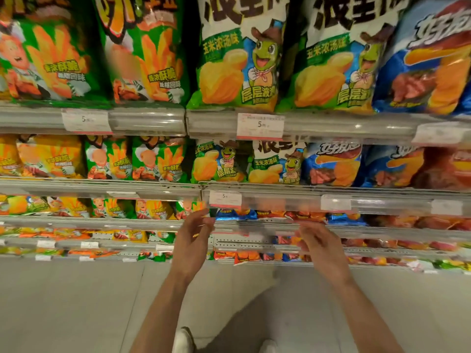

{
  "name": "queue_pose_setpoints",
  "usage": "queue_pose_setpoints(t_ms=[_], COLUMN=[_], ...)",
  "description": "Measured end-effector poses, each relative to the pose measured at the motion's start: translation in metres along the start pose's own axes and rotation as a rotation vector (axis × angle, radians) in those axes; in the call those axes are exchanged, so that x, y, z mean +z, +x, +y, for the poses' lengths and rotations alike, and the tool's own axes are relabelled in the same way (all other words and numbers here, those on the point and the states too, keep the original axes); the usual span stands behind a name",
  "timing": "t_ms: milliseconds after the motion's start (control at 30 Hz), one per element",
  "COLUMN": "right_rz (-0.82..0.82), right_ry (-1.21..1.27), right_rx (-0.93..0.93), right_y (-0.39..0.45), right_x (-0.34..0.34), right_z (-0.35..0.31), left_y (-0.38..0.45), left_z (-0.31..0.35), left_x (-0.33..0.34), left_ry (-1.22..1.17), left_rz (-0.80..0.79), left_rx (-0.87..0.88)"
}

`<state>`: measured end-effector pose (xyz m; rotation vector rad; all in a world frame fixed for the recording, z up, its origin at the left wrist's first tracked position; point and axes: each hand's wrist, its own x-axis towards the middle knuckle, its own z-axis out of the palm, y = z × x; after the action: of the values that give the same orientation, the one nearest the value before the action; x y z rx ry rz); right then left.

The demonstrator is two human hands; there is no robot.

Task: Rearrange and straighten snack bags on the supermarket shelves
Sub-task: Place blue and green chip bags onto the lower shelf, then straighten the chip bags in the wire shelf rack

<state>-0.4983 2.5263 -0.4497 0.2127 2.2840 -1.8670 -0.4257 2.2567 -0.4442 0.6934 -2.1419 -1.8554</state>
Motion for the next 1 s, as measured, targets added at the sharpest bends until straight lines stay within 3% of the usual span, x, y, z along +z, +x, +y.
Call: queue_pose_setpoints(t_ms=[333,667,1000], right_rz=[0.09,0.143,0.058], right_ry=[0.008,0.015,-0.068], right_rx=[0.043,0.002,-0.085], right_y=[0.018,0.033,0.087], right_x=[-0.083,-0.091,-0.091], right_z=[0.03,0.067,0.134], left_y=[-0.024,0.004,0.014], left_z=[0.003,-0.032,-0.089], left_x=[0.065,0.107,0.154], left_ry=[-0.023,-0.065,-0.011], left_rz=[-0.006,-0.069,-0.067], left_rx=[-0.067,-0.068,0.014])
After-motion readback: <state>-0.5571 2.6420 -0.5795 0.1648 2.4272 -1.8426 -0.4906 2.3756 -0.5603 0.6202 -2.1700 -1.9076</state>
